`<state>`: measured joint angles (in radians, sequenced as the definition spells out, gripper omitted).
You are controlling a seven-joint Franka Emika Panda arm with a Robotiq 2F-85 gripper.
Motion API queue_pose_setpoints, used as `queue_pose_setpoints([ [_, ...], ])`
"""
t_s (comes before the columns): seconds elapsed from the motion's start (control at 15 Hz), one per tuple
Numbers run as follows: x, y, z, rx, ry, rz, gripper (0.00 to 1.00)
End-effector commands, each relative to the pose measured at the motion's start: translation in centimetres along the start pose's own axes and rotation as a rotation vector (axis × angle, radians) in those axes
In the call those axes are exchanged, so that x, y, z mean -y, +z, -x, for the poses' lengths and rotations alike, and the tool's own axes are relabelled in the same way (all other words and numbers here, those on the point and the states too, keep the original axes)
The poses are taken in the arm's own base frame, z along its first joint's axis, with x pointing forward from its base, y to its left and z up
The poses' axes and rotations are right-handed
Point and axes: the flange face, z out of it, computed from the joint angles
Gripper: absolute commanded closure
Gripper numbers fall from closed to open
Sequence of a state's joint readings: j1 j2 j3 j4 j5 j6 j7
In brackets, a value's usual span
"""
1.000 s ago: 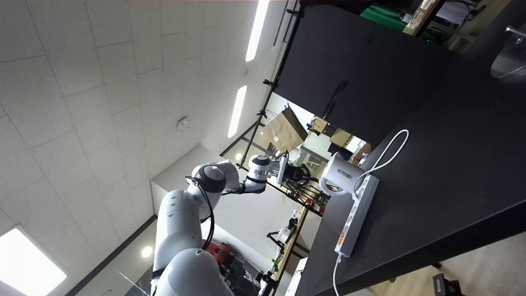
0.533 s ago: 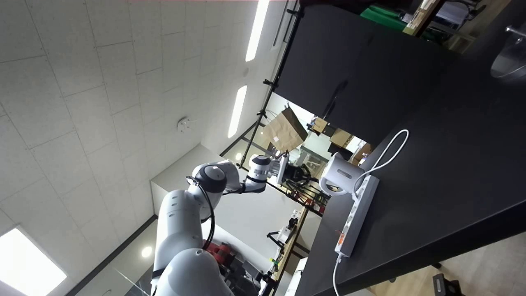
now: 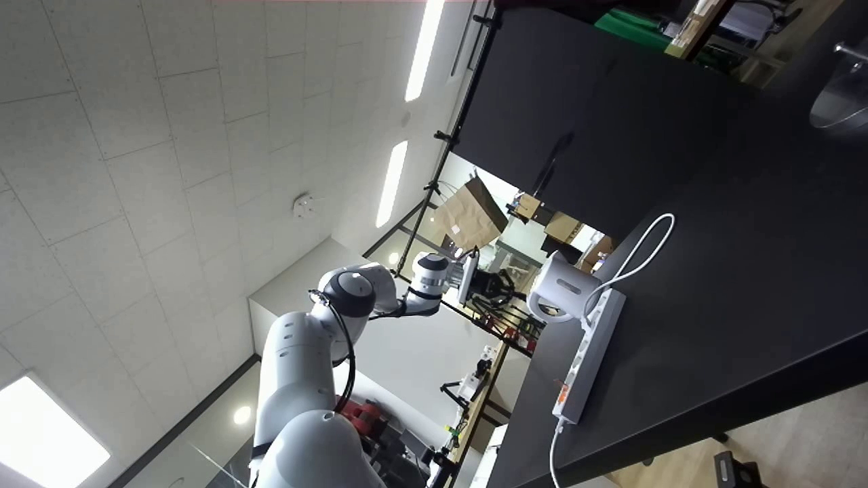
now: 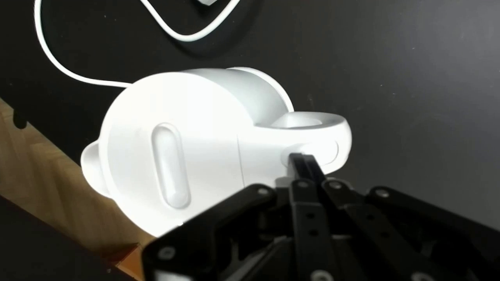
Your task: Turn on the kettle
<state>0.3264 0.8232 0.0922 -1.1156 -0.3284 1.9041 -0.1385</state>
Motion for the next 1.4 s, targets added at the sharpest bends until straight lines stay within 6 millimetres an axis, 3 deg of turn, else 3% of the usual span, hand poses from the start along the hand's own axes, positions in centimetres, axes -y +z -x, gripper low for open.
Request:
queue_pose_setpoints([
  [0.0,-1.1,0.4,0.0,0.011,0.027,-0.036,1.00],
  [0.53,-3.9,1.1,0.7,-0.009,0.110,-0.146,1.00],
  [1.27,-6.9,-5.8,1.2,-0.190,0.219,-0.229,1.00],
  [1.33,-7.0,-6.3,1.4,-0.187,0.216,-0.222,0.74],
])
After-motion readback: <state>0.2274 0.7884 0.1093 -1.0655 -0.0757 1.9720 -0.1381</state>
